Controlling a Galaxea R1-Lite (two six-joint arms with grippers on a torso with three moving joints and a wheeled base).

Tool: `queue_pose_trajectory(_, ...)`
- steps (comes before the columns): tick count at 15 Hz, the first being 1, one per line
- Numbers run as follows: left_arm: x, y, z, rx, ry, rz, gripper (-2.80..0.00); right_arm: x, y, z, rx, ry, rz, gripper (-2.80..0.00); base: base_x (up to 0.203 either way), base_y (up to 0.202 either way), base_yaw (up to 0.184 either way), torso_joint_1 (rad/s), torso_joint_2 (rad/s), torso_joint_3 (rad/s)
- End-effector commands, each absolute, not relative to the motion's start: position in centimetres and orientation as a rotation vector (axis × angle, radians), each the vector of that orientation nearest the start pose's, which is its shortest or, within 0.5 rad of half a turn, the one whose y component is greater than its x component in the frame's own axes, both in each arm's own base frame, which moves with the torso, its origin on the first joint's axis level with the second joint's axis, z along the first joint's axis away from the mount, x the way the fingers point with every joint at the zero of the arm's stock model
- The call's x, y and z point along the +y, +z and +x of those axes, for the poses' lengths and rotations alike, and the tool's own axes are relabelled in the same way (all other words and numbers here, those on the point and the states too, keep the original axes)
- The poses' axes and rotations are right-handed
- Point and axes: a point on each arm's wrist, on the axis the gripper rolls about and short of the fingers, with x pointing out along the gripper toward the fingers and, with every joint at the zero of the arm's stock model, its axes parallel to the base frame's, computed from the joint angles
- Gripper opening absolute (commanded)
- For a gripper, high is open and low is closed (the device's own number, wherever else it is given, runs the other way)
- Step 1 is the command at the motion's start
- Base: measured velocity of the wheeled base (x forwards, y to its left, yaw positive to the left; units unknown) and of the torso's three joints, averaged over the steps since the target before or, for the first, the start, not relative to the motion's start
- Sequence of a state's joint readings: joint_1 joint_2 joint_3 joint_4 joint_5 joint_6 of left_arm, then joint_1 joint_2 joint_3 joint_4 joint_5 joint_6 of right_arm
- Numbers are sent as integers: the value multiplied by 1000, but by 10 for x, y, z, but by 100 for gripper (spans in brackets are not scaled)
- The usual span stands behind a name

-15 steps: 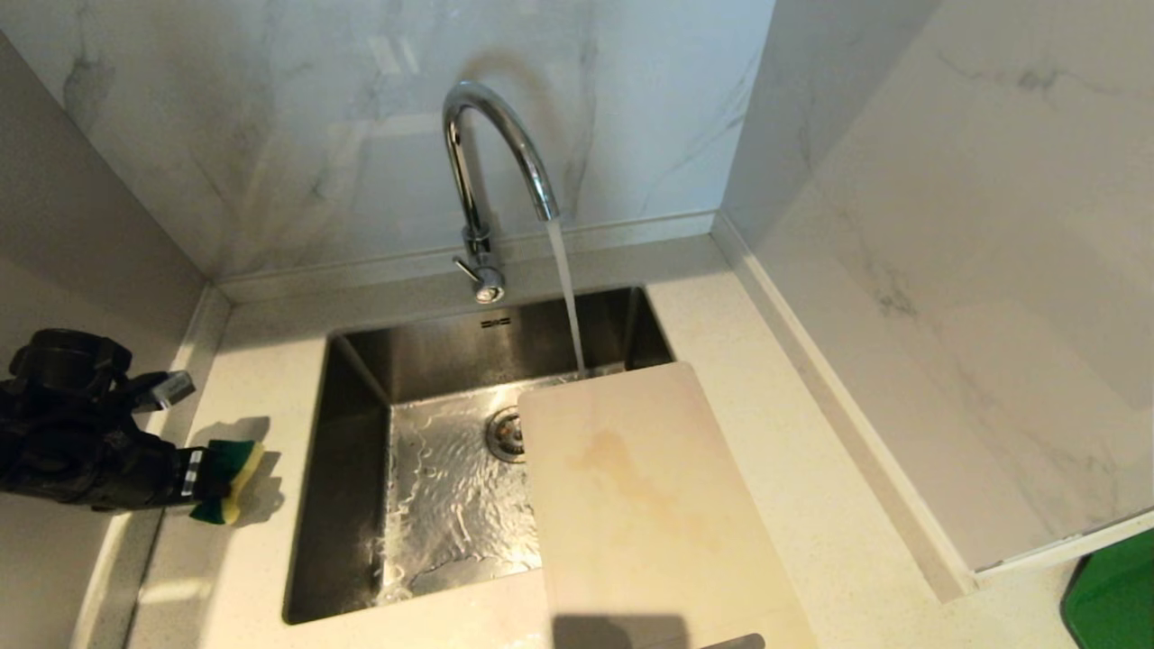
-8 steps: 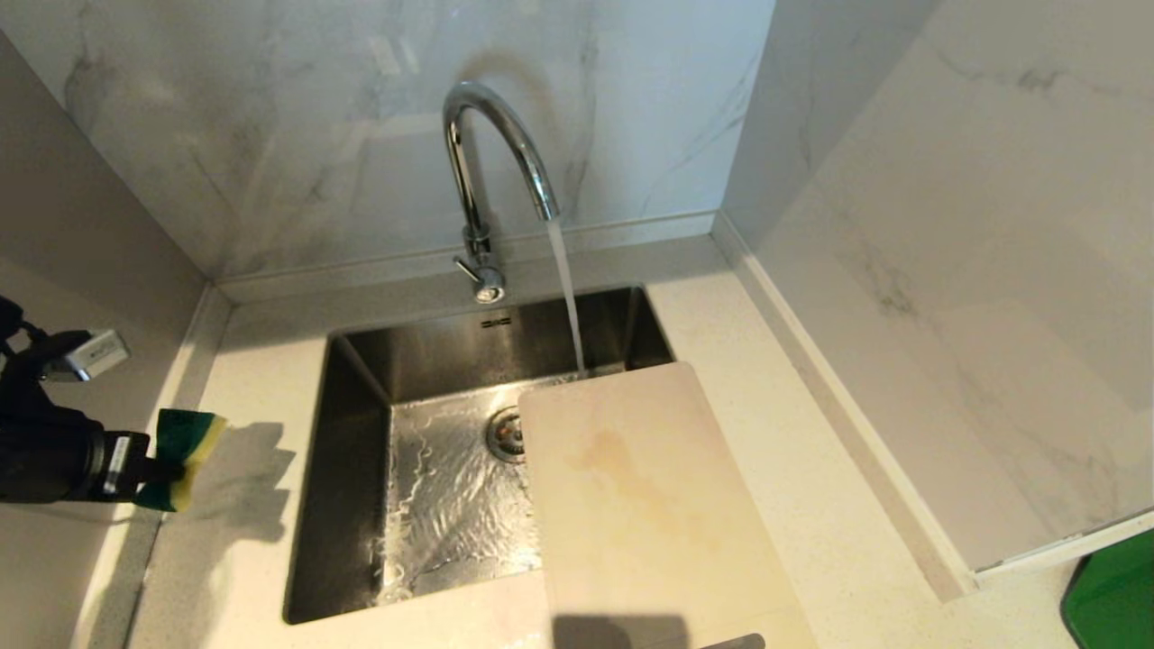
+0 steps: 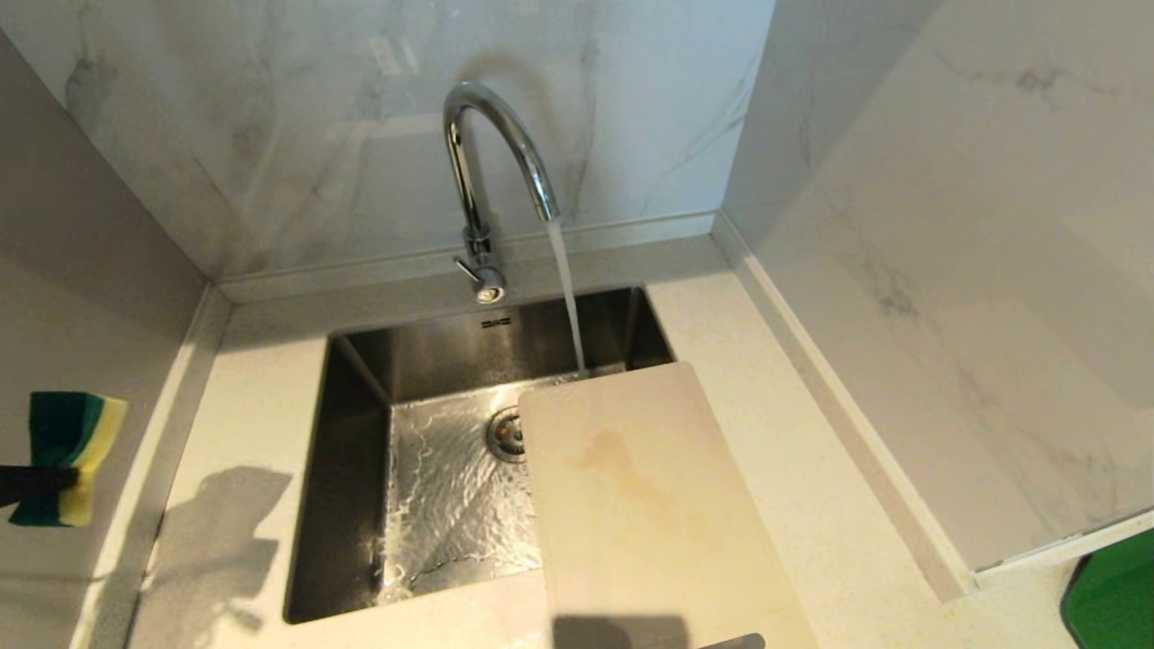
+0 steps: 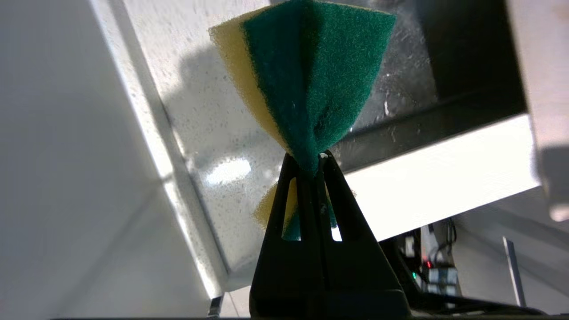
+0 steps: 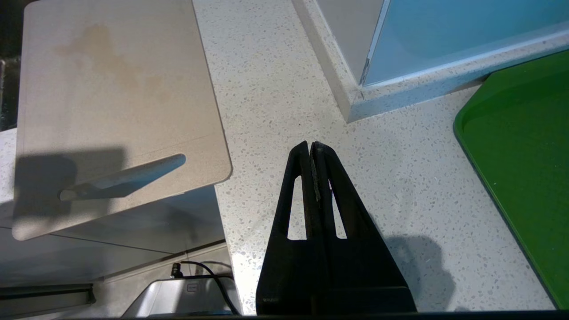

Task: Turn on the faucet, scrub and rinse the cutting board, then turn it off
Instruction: Pick up the cutting board

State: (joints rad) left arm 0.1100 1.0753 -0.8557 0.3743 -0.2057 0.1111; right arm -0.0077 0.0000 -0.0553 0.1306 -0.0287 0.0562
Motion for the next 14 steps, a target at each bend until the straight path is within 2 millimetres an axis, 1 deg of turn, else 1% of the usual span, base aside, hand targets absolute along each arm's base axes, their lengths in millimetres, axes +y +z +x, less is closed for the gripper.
queue_pose_trajectory(1, 4, 255, 81, 426, -116, 39, -280, 0, 77, -28, 76, -39, 56, -280, 0, 0, 0, 0, 0, 0)
queue_pose_trajectory(4, 0, 254, 39, 298, -108, 57, -280, 0, 77, -28, 76, -39, 56, -280, 0, 0, 0, 0, 0, 0)
queue_pose_trajectory(7, -4, 250, 1, 171, -100, 78, -280, 0, 77, -28, 74, -39, 56, -280, 0, 0, 0, 0, 0, 0)
queue_pose_trajectory(9, -6, 244, -17, 114, -97, 87, -280, 0, 77, -28, 75, -39, 56, -280, 0, 0, 0, 0, 0, 0)
queue_pose_trajectory(12, -10, 229, -45, 28, -93, 95, -280, 0, 77, -28, 76, -39, 56, -280, 0, 0, 0, 0, 0, 0)
queue_pose_trajectory(14, -11, 221, -57, -1, -89, 97, -280, 0, 77, -28, 76, -39, 56, -280, 0, 0, 0, 0, 0, 0)
